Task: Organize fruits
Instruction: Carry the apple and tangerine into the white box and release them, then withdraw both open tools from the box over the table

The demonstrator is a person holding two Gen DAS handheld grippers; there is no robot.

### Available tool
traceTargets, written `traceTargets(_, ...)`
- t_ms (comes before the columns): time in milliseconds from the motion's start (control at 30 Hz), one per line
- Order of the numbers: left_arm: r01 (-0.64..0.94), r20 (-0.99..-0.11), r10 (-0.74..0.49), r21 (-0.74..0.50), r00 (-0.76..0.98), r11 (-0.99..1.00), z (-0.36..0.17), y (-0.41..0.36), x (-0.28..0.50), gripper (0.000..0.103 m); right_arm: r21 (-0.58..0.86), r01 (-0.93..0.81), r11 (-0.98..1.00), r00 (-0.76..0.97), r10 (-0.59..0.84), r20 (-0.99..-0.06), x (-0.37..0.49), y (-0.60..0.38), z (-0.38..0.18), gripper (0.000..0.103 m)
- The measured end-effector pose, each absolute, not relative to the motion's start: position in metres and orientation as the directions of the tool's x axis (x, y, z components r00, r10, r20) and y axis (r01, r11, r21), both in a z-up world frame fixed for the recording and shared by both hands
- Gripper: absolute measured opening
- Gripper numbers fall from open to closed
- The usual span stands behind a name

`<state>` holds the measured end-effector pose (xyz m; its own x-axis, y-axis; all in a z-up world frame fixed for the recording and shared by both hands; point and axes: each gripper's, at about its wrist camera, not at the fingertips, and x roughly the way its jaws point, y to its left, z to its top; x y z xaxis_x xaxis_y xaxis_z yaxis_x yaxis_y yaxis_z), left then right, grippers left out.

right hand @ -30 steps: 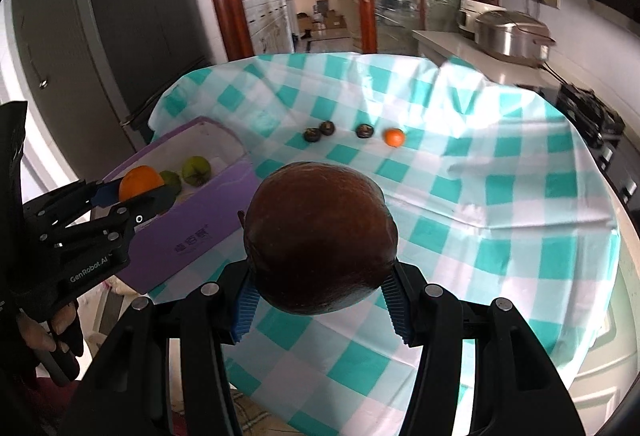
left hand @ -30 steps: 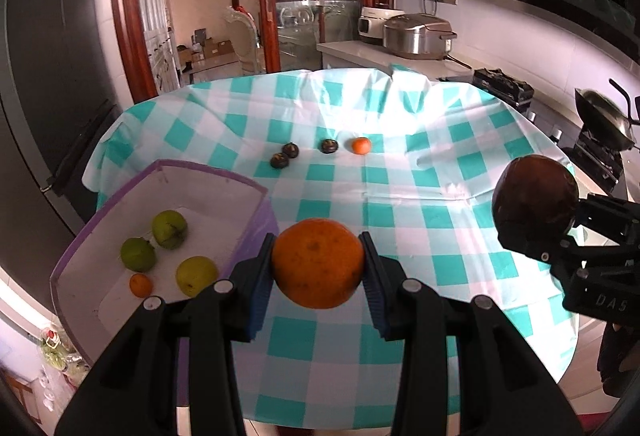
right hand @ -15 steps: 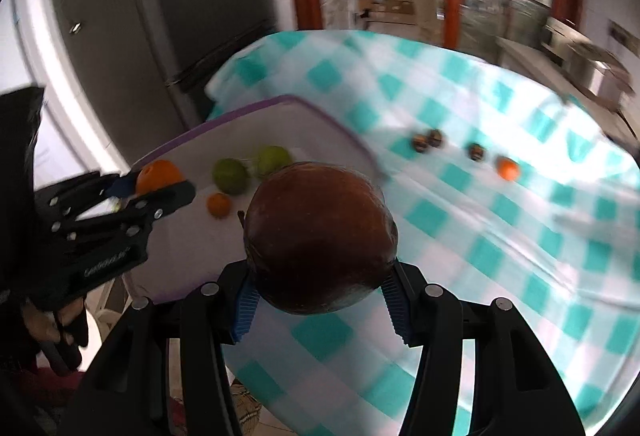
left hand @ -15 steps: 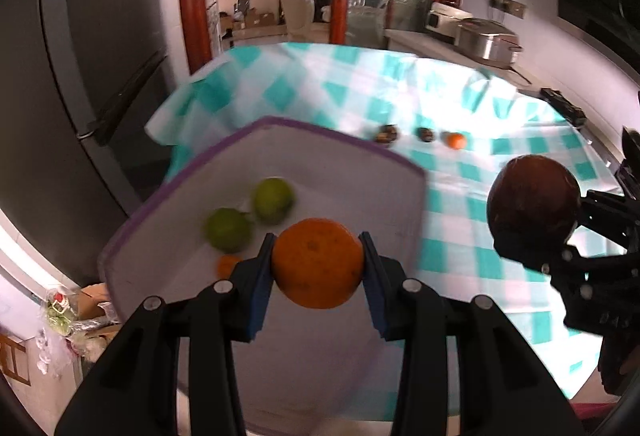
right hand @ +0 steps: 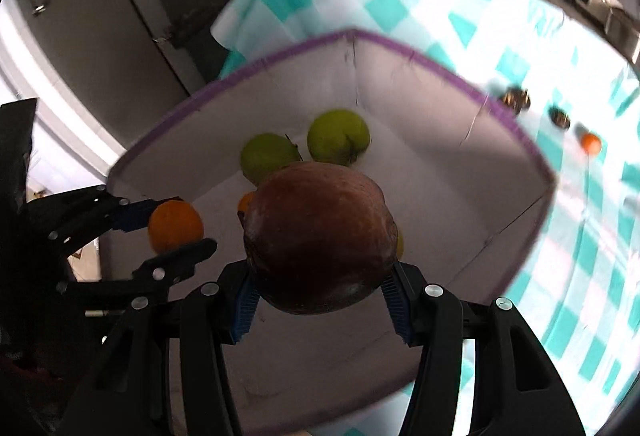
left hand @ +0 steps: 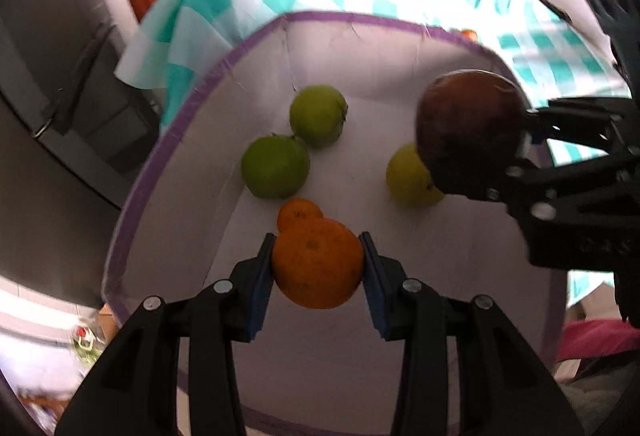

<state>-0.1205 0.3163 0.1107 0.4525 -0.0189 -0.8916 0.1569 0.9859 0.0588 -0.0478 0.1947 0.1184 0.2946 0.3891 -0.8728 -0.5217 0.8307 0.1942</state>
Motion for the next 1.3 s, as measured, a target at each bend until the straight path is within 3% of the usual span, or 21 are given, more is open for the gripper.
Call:
traceTargets(400,0.319,-0.93,-0.063,0.061,0.363,0.946,0.074,0.312,-0.107,0.041,0.011,-0.564,0.826,0.282,0.204,-0.937,-0.044,0.231,0.082,0.054)
traceTargets(567,0.294,-0.93,-0.053,0.06,0.363,0.954,0.073,0.318,-0.099,0.041,-0.061,-0.6,0.798,0.309,0.161,-0.937,-0.028,0.256,0.086,0.053)
traceTargets(800,0.262,-0.946,-0.07,0.017,0.317,0.965,0.069,0.329,-0.094,0.042,-0.035,-0.589,0.807,0.22,0.118,-0.968,-0.008,0.263,0.073,0.054)
traceTargets(933,0.248,-0.945,-0.052,0.032,0.323,0.968,0.071,0.328,-0.091,0.06,-0.042,-0.586,0.809,0.213,0.104,-0.971,-0.005,0.265,0.071,0.064)
traceTargets(1000,0.228,-0.946,-0.048,0.029,0.322,0.973,0.073,0.329,-0.09,0.066,-0.019,-0.572,0.82,0.219,0.131,-0.967,-0.006,0.26,0.074,0.077)
traceTargets(1167,0.137,-0.949,-0.022,0.023,0.314,0.99,0.08,0.339,-0.092,0.085,0.101,-0.504,0.858,0.279,0.273,-0.921,-0.011,0.227,0.1,0.084)
traceTargets(1300,0.128,-0.952,0.081,0.123,0.296,0.984,0.084,0.332,-0.09,0.087,0.135,-0.502,0.855,0.366,0.351,-0.862,-0.025,0.189,0.128,0.087)
